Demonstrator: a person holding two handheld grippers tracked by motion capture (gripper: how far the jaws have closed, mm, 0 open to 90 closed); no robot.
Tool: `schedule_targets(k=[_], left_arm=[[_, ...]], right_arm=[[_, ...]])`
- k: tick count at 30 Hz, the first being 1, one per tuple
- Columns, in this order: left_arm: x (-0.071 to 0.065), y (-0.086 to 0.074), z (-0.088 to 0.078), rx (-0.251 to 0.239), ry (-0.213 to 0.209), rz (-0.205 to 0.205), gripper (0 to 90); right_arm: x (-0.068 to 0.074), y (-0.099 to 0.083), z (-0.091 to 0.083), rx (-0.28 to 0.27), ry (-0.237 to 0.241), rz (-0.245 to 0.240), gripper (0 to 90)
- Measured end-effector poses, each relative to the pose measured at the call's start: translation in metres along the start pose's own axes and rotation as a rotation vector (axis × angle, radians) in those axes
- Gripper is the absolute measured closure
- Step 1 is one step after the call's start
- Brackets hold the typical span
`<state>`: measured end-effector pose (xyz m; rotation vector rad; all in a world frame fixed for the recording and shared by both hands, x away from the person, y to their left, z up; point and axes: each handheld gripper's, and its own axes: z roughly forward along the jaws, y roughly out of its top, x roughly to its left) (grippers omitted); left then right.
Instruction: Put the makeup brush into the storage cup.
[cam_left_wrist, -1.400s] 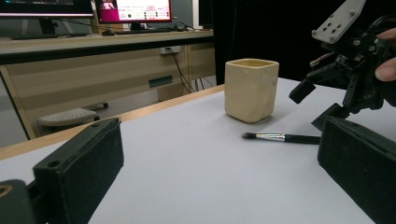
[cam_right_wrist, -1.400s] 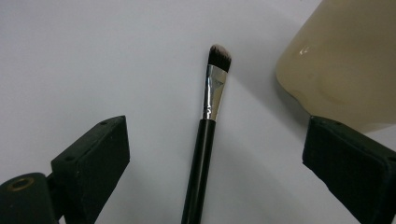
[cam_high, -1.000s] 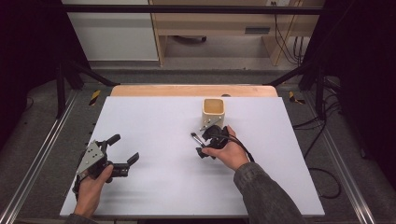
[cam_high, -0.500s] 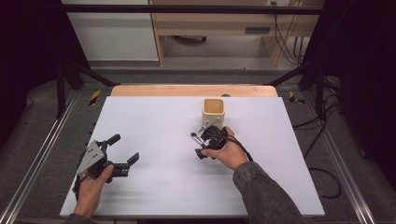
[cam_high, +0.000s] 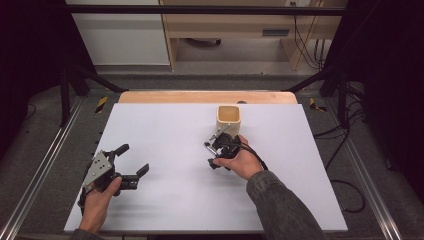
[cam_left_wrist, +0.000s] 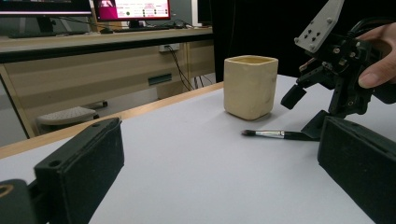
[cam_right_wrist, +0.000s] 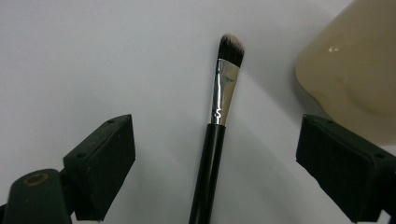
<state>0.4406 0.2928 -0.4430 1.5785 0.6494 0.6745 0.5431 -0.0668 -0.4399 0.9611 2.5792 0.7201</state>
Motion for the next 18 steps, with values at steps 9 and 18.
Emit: schedule_targets(k=[9, 18], left_arm=[[-0.0002, 0.0002, 0.0001, -0.001, -0.001, 0.001, 0.3], [-0.0002, 0.0001, 0.0003, 0.001, -0.001, 0.002, 0.4]], right_arm=[[-0.0019, 0.0031, 0.0075, 0.023, 0.004, 0.008, 13.4], [-0.0049, 0.0047, 0.0099, 0.024, 0.005, 0.033, 17.3]])
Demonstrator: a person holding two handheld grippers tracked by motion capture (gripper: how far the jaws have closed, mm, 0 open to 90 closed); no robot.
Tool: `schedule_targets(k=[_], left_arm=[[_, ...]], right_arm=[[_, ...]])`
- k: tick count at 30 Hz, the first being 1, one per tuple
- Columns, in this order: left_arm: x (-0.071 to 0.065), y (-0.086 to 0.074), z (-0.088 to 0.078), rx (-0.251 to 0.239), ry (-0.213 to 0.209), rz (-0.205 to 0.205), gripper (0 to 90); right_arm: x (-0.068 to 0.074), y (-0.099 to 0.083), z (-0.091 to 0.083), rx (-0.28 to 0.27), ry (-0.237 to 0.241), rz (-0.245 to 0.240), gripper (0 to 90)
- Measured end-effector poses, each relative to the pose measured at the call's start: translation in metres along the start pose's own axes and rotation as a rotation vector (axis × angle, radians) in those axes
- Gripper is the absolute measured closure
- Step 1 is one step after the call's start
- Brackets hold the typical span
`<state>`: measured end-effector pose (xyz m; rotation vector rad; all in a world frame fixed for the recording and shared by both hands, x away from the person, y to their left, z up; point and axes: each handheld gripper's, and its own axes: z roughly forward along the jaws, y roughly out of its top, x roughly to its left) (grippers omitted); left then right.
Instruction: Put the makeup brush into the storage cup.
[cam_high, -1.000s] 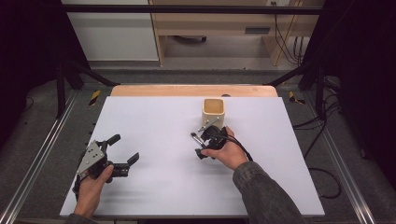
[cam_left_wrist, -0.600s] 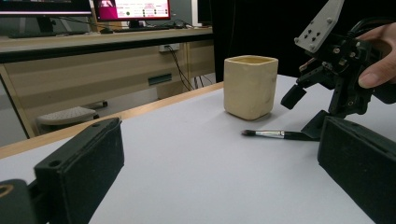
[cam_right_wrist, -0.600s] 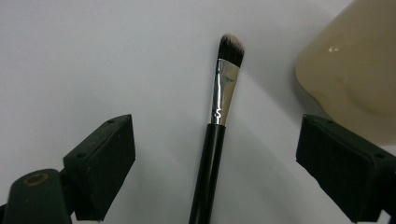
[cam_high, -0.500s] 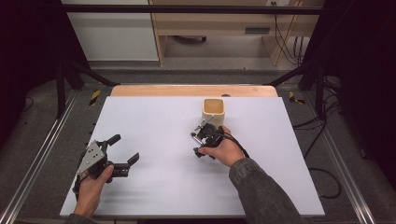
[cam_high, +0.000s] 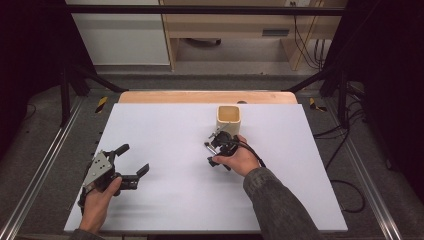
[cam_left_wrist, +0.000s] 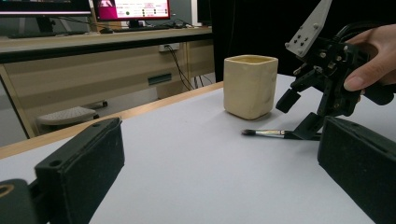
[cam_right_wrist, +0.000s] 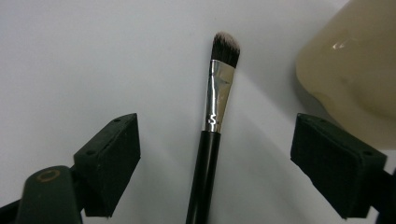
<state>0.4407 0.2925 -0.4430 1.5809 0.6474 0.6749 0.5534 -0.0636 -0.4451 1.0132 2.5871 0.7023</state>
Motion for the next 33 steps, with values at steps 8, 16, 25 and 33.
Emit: schedule_targets(k=[8, 16, 25, 33], left_arm=[[-0.0005, 0.0001, 0.0003, 0.002, -0.001, 0.002, 0.4], [-0.0005, 0.0, 0.0004, 0.004, -0.001, 0.005, 0.5], [-0.0005, -0.0001, 0.0005, 0.005, 0.001, 0.006, 0.5], [-0.0011, 0.0, 0.0007, 0.007, 0.0, 0.01, 0.6]], right_arm=[[0.0001, 0.0019, 0.0014, 0.015, 0.006, 0.03, 27.2], [-0.0013, 0.0021, 0.0019, 0.025, -0.002, 0.038, 31.7], [-0.0025, 0.0031, 0.0008, 0.032, 0.003, 0.043, 34.0], [0.0017, 0.008, 0.0009, 0.061, 0.032, 0.048, 39.6]])
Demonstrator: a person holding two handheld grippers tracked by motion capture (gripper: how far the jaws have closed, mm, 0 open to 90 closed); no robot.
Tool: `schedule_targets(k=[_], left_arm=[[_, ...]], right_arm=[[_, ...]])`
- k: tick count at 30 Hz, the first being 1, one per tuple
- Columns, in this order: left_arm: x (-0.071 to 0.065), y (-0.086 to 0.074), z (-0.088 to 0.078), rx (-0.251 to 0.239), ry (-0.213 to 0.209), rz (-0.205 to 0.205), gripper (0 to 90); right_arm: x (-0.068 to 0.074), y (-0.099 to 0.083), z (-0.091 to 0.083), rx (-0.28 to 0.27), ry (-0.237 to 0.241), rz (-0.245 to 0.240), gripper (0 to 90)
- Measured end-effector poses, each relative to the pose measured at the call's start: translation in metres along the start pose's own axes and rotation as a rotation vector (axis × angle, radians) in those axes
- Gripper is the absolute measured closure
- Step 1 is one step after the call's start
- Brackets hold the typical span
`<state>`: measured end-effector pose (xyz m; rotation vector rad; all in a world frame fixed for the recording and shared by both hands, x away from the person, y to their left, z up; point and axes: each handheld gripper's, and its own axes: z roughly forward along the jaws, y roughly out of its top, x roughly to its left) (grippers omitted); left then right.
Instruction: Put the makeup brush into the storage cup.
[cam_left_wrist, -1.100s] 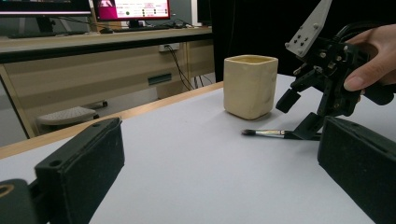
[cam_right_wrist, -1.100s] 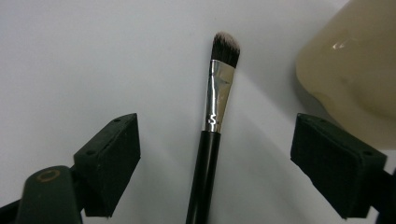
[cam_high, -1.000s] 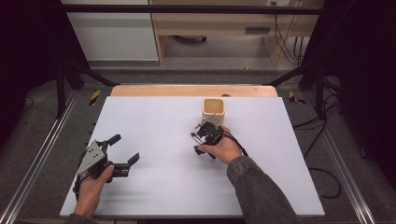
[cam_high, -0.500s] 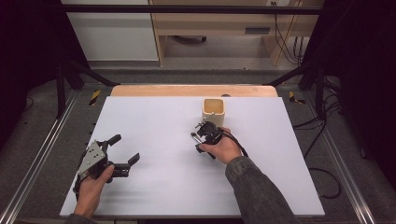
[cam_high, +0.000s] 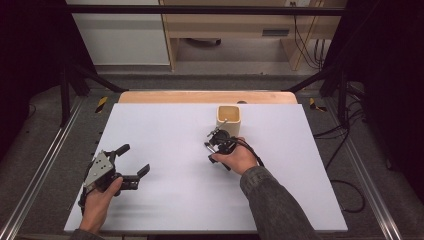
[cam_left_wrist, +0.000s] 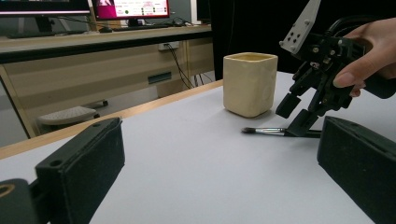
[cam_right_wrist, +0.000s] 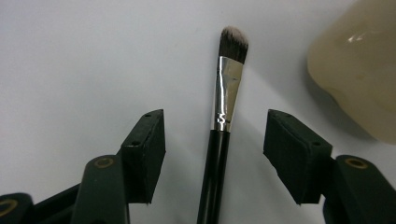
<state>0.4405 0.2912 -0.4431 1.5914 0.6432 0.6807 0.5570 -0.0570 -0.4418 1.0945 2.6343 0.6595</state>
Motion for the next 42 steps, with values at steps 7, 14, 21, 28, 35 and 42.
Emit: schedule_targets(k=[7, 14, 21, 28, 35, 42], left_arm=[[0.0, 0.0, 0.0, 0.0, 0.0, -0.001, 0.5], [0.0, 0.0, 0.0, 0.002, -0.001, 0.003, 0.6], [0.0, 0.0, 0.0, 0.004, 0.0, 0.005, 0.6], [0.0, 0.0, 0.0, 0.004, 0.001, 0.004, 0.6], [0.0, 0.0, 0.0, 0.008, -0.001, 0.008, 0.6], [0.0, 0.0, 0.0, 0.008, -0.002, 0.01, 0.5]], right_arm=[[0.0, 0.002, 0.005, 0.019, 0.005, -0.006, 43.7], [-0.002, 0.004, 0.006, 0.032, 0.01, 0.007, 46.7], [-0.003, 0.005, 0.008, 0.04, 0.011, 0.018, 48.4], [-0.004, 0.005, 0.01, 0.029, 0.008, 0.03, 50.7], [-0.005, 0.007, 0.01, 0.028, 0.005, 0.042, 50.9], [-0.004, 0.008, 0.011, 0.029, 0.009, 0.048, 50.9]])
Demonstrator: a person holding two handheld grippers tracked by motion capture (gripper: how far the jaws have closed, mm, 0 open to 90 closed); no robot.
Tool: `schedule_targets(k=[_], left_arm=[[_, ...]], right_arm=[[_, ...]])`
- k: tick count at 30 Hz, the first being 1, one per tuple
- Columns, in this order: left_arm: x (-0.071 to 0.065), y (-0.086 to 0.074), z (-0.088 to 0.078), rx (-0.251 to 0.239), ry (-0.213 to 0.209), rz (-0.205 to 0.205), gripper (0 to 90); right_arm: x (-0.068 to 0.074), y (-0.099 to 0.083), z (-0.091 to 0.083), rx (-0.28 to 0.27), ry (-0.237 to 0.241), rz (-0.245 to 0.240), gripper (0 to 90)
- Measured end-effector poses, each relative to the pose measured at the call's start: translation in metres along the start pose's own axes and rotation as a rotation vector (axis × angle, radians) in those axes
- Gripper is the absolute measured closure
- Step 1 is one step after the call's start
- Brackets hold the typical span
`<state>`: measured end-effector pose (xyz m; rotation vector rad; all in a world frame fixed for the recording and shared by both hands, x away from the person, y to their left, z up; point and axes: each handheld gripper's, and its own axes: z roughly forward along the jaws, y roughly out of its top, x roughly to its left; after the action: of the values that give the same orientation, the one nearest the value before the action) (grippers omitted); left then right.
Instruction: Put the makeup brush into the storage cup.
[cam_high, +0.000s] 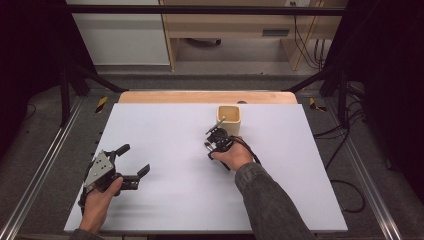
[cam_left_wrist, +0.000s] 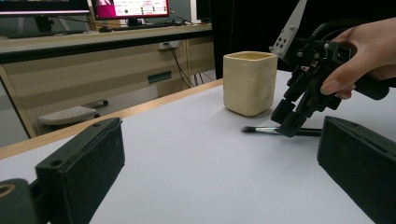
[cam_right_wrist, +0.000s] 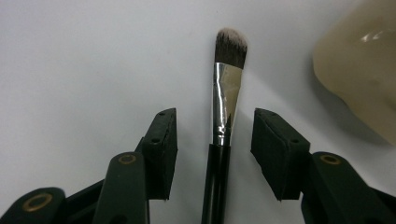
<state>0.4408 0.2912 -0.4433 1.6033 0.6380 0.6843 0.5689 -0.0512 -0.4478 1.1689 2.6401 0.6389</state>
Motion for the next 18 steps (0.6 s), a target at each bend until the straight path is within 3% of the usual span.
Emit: schedule_targets(k=[12, 18], left_arm=[[0.0001, 0.0001, -0.0001, 0.0, 0.0, 0.0, 0.6], [0.0001, 0.0001, -0.0001, 0.0, 0.0, -0.001, 0.6]], right_arm=[[0.0, 0.0032, 0.0018, 0.011, -0.002, 0.008, 52.7], [-0.0008, 0.0029, 0.0034, 0.022, 0.005, 0.008, 58.0]])
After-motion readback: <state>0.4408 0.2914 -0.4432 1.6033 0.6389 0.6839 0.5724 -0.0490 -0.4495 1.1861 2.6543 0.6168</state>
